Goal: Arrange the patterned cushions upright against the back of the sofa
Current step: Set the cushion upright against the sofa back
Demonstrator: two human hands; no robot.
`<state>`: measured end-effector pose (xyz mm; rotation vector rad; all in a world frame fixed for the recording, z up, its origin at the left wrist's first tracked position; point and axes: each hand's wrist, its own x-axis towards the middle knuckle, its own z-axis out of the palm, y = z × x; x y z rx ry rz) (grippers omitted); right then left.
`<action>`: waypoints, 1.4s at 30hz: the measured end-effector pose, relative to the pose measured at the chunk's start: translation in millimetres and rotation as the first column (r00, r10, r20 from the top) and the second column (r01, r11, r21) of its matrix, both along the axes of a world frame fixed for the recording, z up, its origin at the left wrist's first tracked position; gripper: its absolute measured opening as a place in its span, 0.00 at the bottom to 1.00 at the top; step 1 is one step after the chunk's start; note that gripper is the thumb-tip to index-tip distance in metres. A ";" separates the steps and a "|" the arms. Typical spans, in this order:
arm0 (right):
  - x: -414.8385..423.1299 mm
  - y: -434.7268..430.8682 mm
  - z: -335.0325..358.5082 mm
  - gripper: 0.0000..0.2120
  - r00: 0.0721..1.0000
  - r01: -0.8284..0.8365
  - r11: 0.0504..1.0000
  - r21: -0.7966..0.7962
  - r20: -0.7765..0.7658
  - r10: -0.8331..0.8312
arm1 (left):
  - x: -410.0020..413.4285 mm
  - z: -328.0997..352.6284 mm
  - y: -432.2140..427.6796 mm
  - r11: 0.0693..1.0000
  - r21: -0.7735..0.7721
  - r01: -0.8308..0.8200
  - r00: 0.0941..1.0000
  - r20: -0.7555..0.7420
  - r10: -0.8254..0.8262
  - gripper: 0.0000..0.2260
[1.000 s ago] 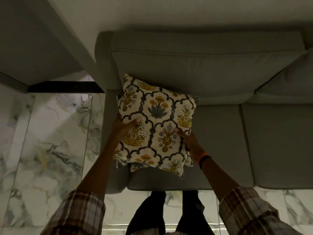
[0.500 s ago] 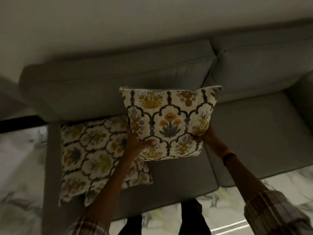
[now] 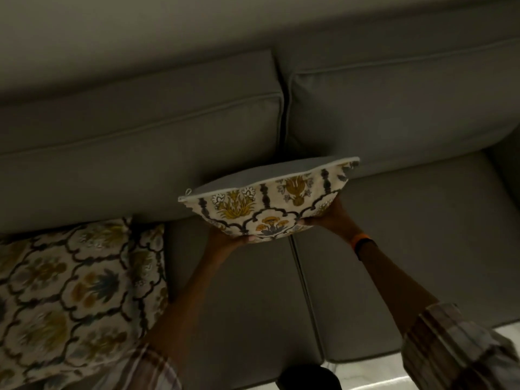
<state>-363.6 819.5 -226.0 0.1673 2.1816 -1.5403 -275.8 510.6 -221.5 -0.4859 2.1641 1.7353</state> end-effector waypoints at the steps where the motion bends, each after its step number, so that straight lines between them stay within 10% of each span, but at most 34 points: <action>1: -0.2 5.5 -7.1 0.62 1.000 -0.019 1.000 -0.012 0.004 0.019 | -1.2 -0.9 4.1 1.000 0.012 -0.015 1.000 0.002 0.015 0.45; 11: 10.9 2.2 -9.2 0.57 0.987 0.159 0.986 0.050 -0.001 -0.159 | -9.6 -8.6 22.6 0.989 0.020 -0.149 0.988 -0.042 0.150 0.41; 18: 70.1 -30.1 -8.9 0.63 0.957 0.256 0.936 0.240 0.075 -0.281 | 24.8 15.2 18.4 0.961 -0.198 -0.193 0.968 0.120 0.219 0.66; 29: 168.2 -295.0 17.2 0.41 0.952 -0.061 0.989 0.137 0.306 0.017 | 146.7 40.9 -169.6 0.643 -0.762 0.084 0.987 -0.027 -0.160 0.36; 34: 188.2 -429.1 23.1 0.47 0.884 -0.043 0.998 -0.055 0.462 0.063 | 183.6 49.0 -312.6 0.625 -0.771 -0.122 0.992 -0.069 0.109 0.34; 42: 188.1 -523.6 -0.5 0.55 0.836 -0.045 0.991 -0.125 0.538 0.105 | 201.0 20.5 -484.7 0.774 -0.506 -0.381 0.776 0.280 0.565 0.61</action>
